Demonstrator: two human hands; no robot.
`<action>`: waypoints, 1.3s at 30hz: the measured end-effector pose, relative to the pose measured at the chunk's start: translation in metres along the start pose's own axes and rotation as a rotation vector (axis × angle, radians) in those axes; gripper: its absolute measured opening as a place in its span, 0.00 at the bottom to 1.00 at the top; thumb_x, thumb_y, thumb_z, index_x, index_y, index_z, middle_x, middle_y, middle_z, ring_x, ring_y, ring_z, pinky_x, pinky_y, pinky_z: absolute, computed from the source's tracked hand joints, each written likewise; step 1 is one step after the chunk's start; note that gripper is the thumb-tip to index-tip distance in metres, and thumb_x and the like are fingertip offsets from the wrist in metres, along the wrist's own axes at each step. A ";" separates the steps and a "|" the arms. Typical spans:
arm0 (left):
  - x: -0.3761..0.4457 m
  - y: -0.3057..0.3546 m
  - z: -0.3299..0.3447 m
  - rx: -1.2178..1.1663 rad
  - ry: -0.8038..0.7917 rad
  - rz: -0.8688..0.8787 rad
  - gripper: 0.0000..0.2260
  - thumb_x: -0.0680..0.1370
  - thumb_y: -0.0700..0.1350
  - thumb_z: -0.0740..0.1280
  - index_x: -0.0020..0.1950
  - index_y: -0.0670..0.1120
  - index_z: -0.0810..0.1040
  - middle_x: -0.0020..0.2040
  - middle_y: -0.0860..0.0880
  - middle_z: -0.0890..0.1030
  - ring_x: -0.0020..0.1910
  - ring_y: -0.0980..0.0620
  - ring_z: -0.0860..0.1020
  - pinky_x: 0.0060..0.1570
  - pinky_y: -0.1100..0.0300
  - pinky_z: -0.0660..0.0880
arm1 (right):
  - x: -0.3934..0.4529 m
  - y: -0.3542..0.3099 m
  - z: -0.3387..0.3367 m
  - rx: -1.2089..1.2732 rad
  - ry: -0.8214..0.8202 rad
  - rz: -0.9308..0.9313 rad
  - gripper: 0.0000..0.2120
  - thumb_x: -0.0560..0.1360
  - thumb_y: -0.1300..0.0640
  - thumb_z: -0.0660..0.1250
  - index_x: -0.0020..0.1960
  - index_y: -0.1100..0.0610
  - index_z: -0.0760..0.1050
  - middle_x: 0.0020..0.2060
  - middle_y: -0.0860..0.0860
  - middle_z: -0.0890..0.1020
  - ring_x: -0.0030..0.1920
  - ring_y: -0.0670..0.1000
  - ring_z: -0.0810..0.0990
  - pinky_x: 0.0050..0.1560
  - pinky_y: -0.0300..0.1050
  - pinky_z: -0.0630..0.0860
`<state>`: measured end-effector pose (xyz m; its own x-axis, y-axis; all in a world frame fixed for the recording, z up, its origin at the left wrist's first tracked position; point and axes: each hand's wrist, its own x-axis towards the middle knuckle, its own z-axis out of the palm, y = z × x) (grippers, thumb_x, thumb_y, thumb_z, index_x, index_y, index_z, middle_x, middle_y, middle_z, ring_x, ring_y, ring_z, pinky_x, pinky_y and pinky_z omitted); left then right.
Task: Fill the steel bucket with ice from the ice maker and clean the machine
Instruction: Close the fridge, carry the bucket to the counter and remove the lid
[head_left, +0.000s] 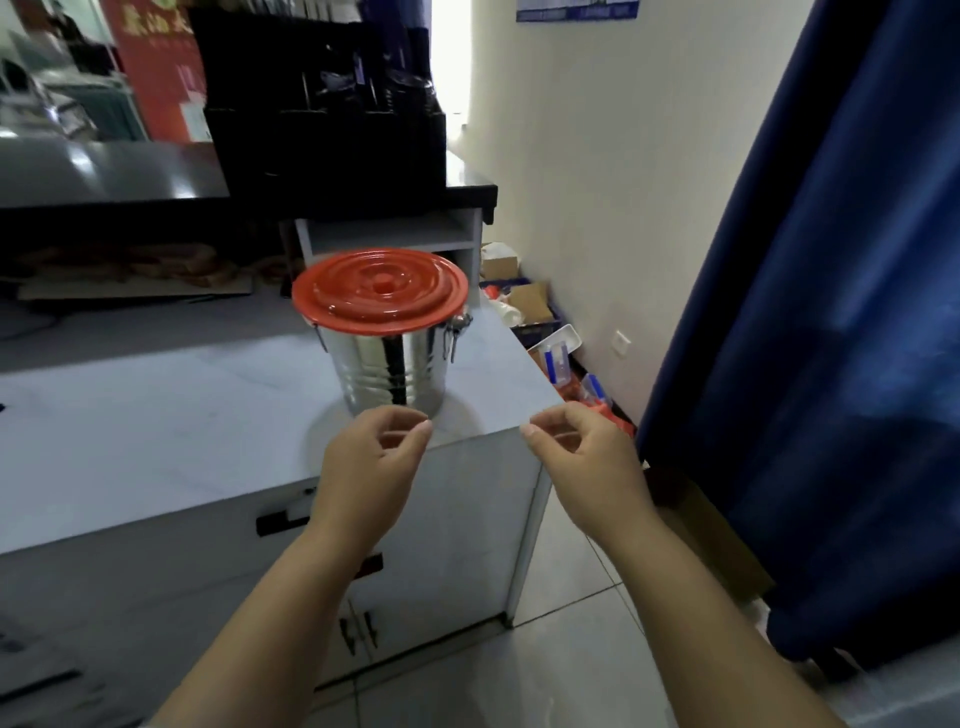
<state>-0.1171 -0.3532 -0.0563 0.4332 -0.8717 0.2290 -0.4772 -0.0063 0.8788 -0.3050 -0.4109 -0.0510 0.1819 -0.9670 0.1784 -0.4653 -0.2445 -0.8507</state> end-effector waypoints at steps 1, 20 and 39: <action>0.004 -0.002 -0.005 0.004 0.020 -0.004 0.03 0.77 0.47 0.67 0.47 0.51 0.81 0.42 0.55 0.82 0.37 0.63 0.77 0.34 0.69 0.70 | 0.006 -0.002 0.005 0.011 -0.006 -0.010 0.06 0.75 0.49 0.68 0.47 0.51 0.78 0.42 0.44 0.81 0.46 0.43 0.79 0.49 0.48 0.79; 0.140 -0.033 -0.060 0.002 0.405 -0.038 0.02 0.77 0.48 0.66 0.47 0.55 0.76 0.45 0.56 0.79 0.45 0.58 0.77 0.41 0.62 0.72 | 0.164 -0.037 0.070 0.069 0.013 -0.131 0.06 0.74 0.49 0.69 0.49 0.46 0.74 0.50 0.44 0.76 0.50 0.43 0.73 0.46 0.35 0.68; 0.209 -0.064 -0.048 -0.120 0.147 -0.190 0.17 0.77 0.54 0.65 0.66 0.59 0.72 0.61 0.55 0.76 0.59 0.54 0.75 0.56 0.57 0.72 | 0.197 -0.032 0.089 0.113 -0.281 0.022 0.28 0.77 0.38 0.58 0.75 0.41 0.56 0.66 0.45 0.72 0.64 0.48 0.72 0.64 0.45 0.69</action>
<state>0.0408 -0.5115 -0.0446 0.6171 -0.7797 0.1059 -0.2863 -0.0971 0.9532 -0.1769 -0.5875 -0.0323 0.4128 -0.9104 0.0289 -0.3755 -0.1990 -0.9052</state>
